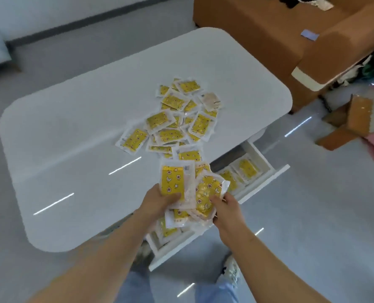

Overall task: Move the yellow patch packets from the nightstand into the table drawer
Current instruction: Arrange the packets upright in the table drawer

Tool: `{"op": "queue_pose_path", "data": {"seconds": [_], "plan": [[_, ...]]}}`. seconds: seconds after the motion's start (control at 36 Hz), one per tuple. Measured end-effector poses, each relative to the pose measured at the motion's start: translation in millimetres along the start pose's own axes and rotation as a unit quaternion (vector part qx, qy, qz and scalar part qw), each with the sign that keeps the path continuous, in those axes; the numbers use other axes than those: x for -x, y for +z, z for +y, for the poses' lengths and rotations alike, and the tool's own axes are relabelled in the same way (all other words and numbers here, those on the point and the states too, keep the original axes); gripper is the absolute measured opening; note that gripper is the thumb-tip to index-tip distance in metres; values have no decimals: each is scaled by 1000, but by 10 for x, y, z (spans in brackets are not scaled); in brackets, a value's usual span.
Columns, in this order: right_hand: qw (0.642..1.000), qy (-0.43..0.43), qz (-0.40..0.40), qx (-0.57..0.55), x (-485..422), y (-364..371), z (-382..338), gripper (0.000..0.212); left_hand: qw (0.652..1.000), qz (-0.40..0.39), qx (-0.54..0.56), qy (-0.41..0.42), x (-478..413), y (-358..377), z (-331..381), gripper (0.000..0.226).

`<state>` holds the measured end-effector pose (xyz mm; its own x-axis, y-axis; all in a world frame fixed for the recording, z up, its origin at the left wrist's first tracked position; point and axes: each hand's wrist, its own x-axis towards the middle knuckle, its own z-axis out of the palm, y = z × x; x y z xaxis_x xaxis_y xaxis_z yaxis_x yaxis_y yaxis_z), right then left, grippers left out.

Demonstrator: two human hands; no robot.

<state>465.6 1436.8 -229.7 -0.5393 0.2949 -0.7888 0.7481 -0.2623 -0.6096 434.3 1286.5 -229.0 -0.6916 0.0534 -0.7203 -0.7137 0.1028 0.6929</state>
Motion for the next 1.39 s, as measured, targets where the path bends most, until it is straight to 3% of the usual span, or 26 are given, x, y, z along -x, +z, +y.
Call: {"op": "queue_pose_path", "data": {"seconds": [0.25, 0.47, 0.69, 0.86, 0.94, 1.0, 1.08, 1.17, 1.39], "plan": [[978, -26, -130, 159, -874, -401, 43, 20, 990, 96, 82, -63, -369, 578, -566, 21], [963, -1, -170, 207, -1727, -280, 460, 19, 979, 138, 113, -95, -996, 640, -1304, 22], [917, 6, -288, 277, -2517, -111, 759, 16, 980, 125, 84, -129, -1654, 587, -1873, 26], [841, -46, -354, 407, -2936, 128, 912, 6, 986, 108, 41, -117, -2029, 525, -2150, 14], [818, -43, -362, 445, -3132, 322, 998, 24, 987, 121, 47, -99, -2206, 410, -2297, 17], [820, -34, -364, 440, -3248, 443, 1027, 33, 985, 123, 77, -94, -2296, 319, -2408, 21], [840, -1, -386, 381, -3298, 568, 1062, 13, 980, 122, 126, -94, -2362, 169, -2481, 25], [866, 34, -396, 303, -3310, 633, 1104, 13, 984, 120, 113, -69, -2406, 39, -2453, 29], [874, -4, -394, 284, -3321, 677, 1039, 17, 978, 120, 164, -39, -2457, 40, -2343, 31]]}}
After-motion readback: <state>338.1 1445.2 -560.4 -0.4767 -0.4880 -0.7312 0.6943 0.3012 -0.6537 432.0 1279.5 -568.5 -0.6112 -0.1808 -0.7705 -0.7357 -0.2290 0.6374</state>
